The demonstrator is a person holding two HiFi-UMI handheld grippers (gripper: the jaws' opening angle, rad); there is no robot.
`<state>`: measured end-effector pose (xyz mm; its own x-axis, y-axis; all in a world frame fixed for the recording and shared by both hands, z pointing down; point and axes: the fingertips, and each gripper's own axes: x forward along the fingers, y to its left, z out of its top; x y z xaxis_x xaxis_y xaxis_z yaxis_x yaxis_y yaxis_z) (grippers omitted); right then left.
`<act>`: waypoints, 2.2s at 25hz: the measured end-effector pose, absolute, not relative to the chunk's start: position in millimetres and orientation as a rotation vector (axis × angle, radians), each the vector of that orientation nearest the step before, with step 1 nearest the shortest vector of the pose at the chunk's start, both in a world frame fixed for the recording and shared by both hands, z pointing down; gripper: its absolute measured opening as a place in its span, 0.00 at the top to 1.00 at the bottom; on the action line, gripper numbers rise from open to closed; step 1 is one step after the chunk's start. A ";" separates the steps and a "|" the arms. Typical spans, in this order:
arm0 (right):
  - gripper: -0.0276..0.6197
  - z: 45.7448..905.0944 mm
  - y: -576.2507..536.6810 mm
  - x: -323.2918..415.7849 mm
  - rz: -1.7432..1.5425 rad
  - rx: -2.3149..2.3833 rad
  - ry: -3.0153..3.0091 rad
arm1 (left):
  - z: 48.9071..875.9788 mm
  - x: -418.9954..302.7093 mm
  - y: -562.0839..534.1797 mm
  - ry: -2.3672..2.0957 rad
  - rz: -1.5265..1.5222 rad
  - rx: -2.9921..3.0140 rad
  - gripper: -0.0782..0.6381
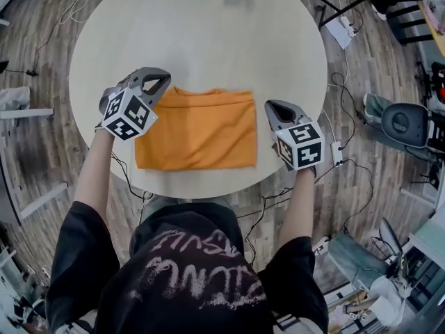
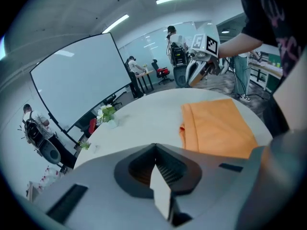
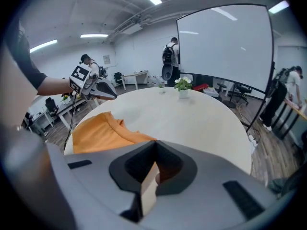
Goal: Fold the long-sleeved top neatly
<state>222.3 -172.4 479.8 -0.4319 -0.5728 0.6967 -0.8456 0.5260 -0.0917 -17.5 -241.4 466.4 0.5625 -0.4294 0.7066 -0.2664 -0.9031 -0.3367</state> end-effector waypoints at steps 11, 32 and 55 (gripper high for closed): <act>0.95 479.4 -44.5 210.7 0.851 1.605 -2.018 | 414.6 38.7 -199.2 0.018 -1.062 -2.598 0.88; 0.65 558.3 7.1 223.3 1.276 1.797 -1.903 | 508.9 194.5 -139.6 -0.783 -1.254 -2.025 0.72; 0.65 587.7 -14.1 201.5 1.352 1.534 -1.997 | 599.7 201.0 -131.4 -1.232 -1.651 -1.504 0.59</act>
<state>201.5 -14.1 587.7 -0.3956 -0.6030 0.6928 -0.8672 -0.0031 -0.4979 201.0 -131.4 599.7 -0.1936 0.1607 0.9678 0.8820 -0.4035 0.2434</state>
